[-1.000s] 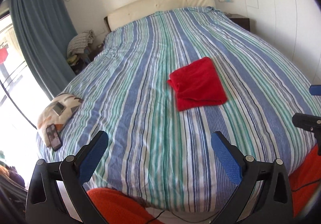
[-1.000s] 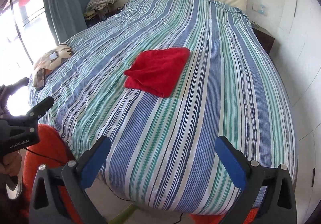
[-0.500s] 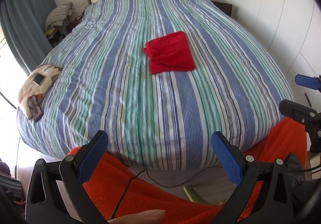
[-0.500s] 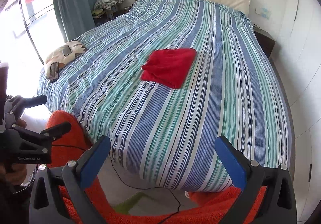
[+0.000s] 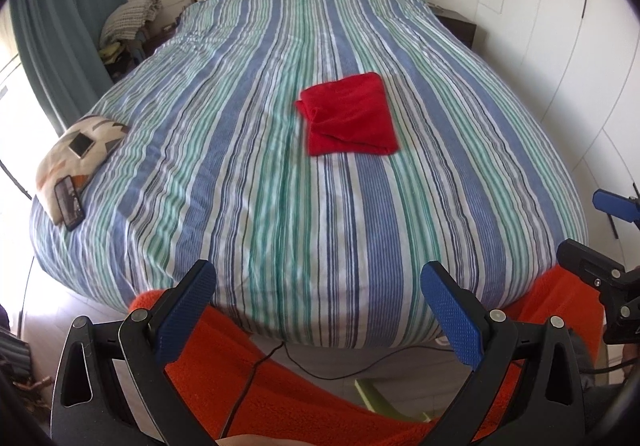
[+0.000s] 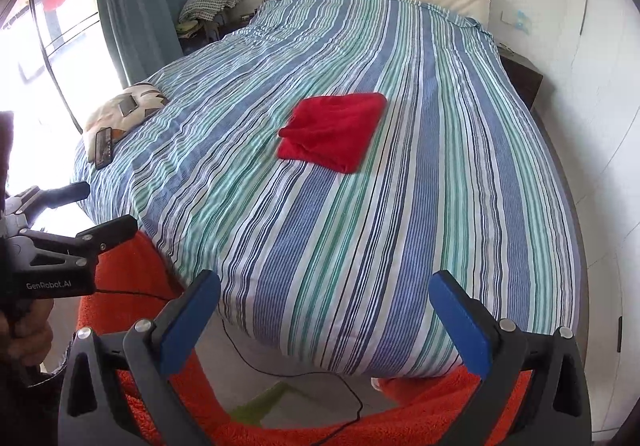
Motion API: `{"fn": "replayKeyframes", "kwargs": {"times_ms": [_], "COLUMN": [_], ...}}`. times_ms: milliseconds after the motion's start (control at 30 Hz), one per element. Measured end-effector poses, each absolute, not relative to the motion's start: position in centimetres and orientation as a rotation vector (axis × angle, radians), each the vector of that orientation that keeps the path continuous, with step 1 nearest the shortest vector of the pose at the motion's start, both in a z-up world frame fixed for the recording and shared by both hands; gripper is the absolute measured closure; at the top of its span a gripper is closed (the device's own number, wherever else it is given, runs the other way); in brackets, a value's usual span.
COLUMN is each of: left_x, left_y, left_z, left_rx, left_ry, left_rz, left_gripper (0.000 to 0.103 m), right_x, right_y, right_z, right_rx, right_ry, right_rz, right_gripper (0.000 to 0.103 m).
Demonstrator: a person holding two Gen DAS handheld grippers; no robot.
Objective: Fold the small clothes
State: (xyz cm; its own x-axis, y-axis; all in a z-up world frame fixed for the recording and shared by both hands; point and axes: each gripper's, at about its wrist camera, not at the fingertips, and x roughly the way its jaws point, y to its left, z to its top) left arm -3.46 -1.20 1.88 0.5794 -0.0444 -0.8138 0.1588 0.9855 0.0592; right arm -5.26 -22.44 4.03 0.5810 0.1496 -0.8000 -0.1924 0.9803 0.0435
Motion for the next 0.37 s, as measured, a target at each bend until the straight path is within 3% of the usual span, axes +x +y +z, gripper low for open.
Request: {"fn": "replayKeyframes", "kwargs": {"times_ms": [367], "left_x": [-3.90], "left_y": [-1.22], "left_z": [2.30], "left_rx": [0.123], "left_ry": [0.913], "left_rz": [-0.123], "left_gripper": [0.001], "right_x": [-5.22], "right_y": [-22.86], "right_z": [3.91], "right_rx": [-0.031], "right_ry": [0.913], "right_rz": [0.180], "right_gripper": [0.000]}}
